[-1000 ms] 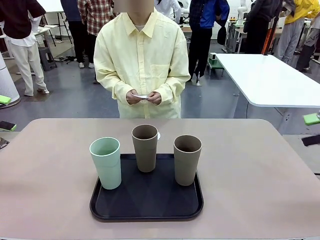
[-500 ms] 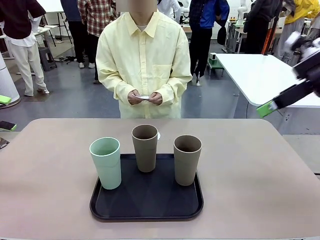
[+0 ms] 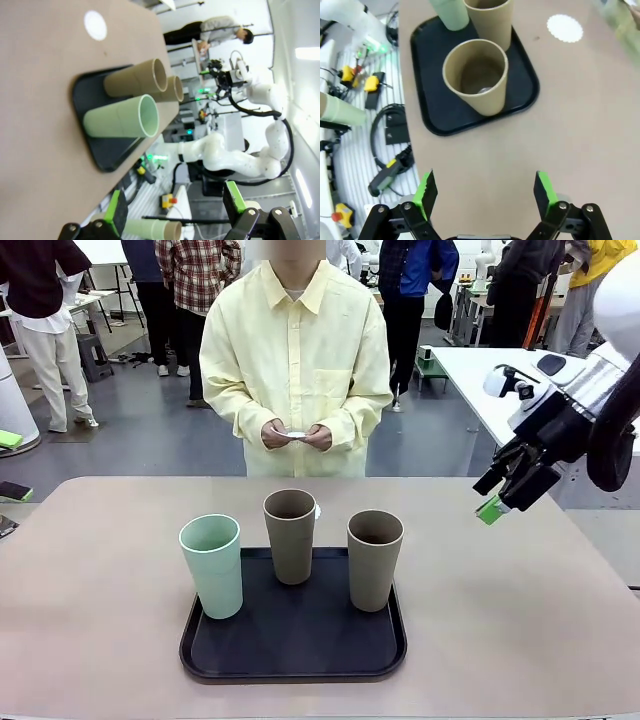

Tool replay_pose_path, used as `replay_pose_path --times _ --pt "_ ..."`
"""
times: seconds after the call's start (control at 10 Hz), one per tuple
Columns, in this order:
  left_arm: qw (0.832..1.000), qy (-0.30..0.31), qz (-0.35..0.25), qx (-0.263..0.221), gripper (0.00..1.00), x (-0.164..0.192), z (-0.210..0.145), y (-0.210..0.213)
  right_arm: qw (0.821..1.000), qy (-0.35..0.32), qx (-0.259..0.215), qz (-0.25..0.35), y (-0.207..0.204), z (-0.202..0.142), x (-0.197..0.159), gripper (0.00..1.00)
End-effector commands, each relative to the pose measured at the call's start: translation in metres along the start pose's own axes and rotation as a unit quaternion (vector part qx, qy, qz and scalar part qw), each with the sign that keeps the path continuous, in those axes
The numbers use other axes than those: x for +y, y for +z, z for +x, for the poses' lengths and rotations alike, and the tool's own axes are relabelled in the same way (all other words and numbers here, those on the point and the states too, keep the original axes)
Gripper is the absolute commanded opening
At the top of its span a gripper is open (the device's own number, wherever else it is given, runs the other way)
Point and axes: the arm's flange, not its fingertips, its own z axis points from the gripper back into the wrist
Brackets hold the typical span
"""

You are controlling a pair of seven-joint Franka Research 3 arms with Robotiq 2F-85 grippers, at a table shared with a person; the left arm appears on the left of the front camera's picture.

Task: Place coasters on the table and set cups on them.
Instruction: Pick up one Reusable plastic cup and place it on a coaster set by the human.

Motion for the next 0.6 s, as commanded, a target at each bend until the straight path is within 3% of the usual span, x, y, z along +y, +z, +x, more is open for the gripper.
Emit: replay_pose_path --times 0.0,0.1,0.4,0.5 --pt "1.0 -0.006 -0.004 -0.001 1.0 -0.001 0.001 0.002 1.0 -0.012 -0.022 -0.018 -0.01 -0.01 0.006 1.0" --pt "1.0 -0.006 -0.004 -0.001 1.0 -0.001 0.001 0.002 1.0 0.0 0.0 0.0 0.0 0.0 0.0 1.0" --pt "1.0 -0.006 -0.004 -0.001 1.0 -0.001 0.001 0.002 1.0 0.001 -0.004 -0.009 -0.001 -0.002 0.0 1.0" --pt "1.0 -0.006 -0.004 -0.001 1.0 -0.001 0.001 0.002 0.995 0.09 -0.044 -0.013 0.006 -0.011 0.001 1.0"
